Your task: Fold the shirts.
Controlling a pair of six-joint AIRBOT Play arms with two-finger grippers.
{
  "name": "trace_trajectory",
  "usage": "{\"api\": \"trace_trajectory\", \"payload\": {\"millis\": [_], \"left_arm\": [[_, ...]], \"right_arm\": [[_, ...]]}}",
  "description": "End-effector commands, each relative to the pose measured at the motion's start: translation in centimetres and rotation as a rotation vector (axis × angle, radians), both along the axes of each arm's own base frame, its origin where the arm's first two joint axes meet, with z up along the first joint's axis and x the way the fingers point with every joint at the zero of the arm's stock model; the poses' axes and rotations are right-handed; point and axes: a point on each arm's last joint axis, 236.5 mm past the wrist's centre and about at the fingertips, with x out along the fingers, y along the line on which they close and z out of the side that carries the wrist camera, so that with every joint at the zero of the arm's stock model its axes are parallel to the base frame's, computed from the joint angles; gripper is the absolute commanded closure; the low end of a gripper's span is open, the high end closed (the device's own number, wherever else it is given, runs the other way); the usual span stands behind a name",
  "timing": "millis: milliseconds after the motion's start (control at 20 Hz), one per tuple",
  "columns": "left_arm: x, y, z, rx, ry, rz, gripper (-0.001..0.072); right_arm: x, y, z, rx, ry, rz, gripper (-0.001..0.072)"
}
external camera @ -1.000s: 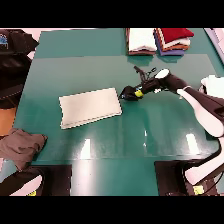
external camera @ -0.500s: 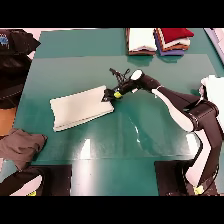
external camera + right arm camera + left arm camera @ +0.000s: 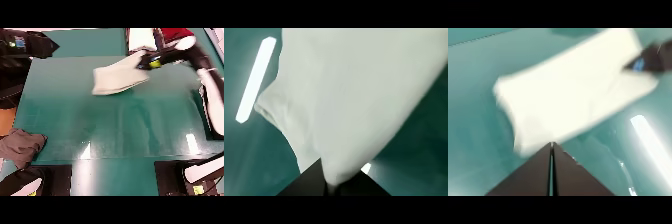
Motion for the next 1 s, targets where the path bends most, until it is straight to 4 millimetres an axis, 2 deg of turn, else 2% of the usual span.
{"api": "trace_trajectory", "payload": {"millis": [0, 100, 200, 300, 350, 500, 650, 750, 950], "left_arm": [[-1.3, -3.4, 1.0, -0.027, -0.042, -0.079, 0.0686], [-1.7, -4.4, 1.4, -0.04, -0.055, -0.099, 0.0686], [-2.0, -4.9, 1.6, -0.057, -0.051, -0.105, 0.0686], [-1.9, -5.1, 1.9, -0.082, -0.048, -0.099, 0.0686], [-2.0, -5.1, 1.9, -0.082, -0.048, -0.099, 0.0686], [-2.0, -5.1, 1.9, -0.099, -0.032, -0.088, 0.0686], [-2.0, -5.1, 1.9, -0.099, -0.032, -0.088, 0.0686], [-2.0, -5.1, 1.8, -0.098, -0.029, -0.089, 0.0686], [-2.2, -5.1, 1.5, -0.09, -0.018, -0.093, 0.0686]], "right_arm": [[-1.2, -15.8, 3.7, -0.172, -0.034, -0.275, 0.0695], [-2.3, -23.2, 5.5, -0.185, -0.066, -0.435, 0.0694], [-3.6, -29.7, 6.2, -0.2, -0.087, -0.569, 0.0695], [-5.2, -35.2, 6.2, -0.204, -0.092, -0.689, 0.0694], [-5.8, -37.2, 6.2, -0.194, -0.098, -0.736, 0.0695], [-6.2, -40.2, 6.6, -0.152, -0.141, -0.805, 0.0695], [-5.5, -40.7, 8.6, -0.134, -0.226, -0.822, 0.0695], [-5.0, -40.9, 11.2, -0.155, -0.288, -0.811, 0.0695], [-4.8, -41.0, 18.4, -0.219, -0.447, -0.797, 0.0695]]}}
